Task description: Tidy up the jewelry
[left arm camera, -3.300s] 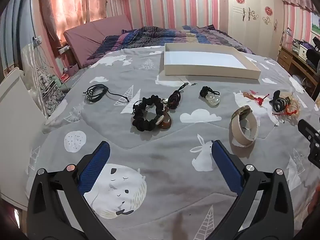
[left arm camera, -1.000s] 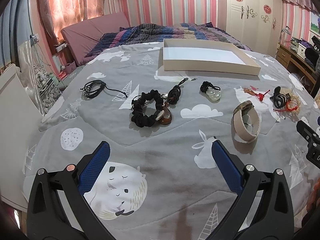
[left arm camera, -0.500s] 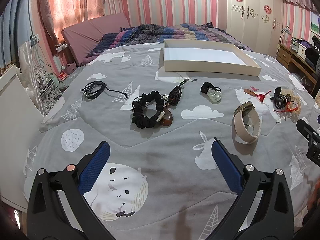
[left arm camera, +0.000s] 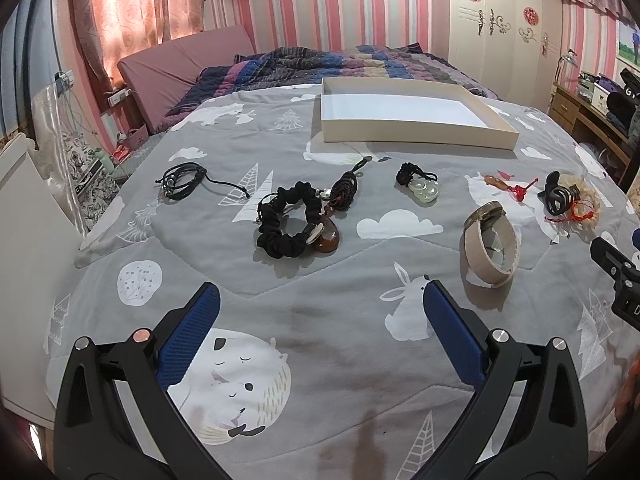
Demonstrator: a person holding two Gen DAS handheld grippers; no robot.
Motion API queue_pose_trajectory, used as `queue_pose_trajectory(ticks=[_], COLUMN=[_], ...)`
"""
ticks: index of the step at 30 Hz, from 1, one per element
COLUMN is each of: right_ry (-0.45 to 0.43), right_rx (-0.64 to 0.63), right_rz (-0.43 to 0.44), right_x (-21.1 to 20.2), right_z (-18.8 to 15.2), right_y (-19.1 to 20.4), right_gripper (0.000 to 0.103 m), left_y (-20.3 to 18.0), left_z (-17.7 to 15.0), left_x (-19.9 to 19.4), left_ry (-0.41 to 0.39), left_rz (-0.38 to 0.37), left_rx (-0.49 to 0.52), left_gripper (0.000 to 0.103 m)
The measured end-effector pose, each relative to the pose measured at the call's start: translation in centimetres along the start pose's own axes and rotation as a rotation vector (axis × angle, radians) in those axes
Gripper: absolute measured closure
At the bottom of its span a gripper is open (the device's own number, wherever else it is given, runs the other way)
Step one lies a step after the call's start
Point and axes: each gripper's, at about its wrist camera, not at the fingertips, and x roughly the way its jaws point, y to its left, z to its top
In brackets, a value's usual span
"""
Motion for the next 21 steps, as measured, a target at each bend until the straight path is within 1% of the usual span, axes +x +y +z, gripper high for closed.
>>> queue_pose_trajectory(ticks=[8,12,16,19,21], right_ry=[-0.007,-0.020,-0.011,-0.011,-0.038], right_rx=[-0.010,-0.002,0.022,0.022,0.012], right_rz=[0.004,-0.002,0.017,0.042,0.048], right_x=[-0.1,-0.3,-0.2,-0.2,-0.8], right_z=[0.1,0.2,0.4,0.6,0.9], right_y=[0.1,-0.2,-0.7,-0.8,-0.7], right_gripper=[0.002,0.002,0.002,0.002,0.002], left_y=[0.2,0.5,1.1,1.3,1.6], left_z=[0.1,0.2,0.4,0.6,0.8], left_x=[0.6,0.8,0.5,0.4,0.3], left_ry=[0.017,0.009,-0.007,-0.013,-0.011], left_rz=[-0.031,-0.024,-0.065,-0.051,-0.048], left_rx=[-0.018,-0.021,-0.047,-0.045,-0.041], left_gripper=[0.003,0.003,0.003,0.003,0.003])
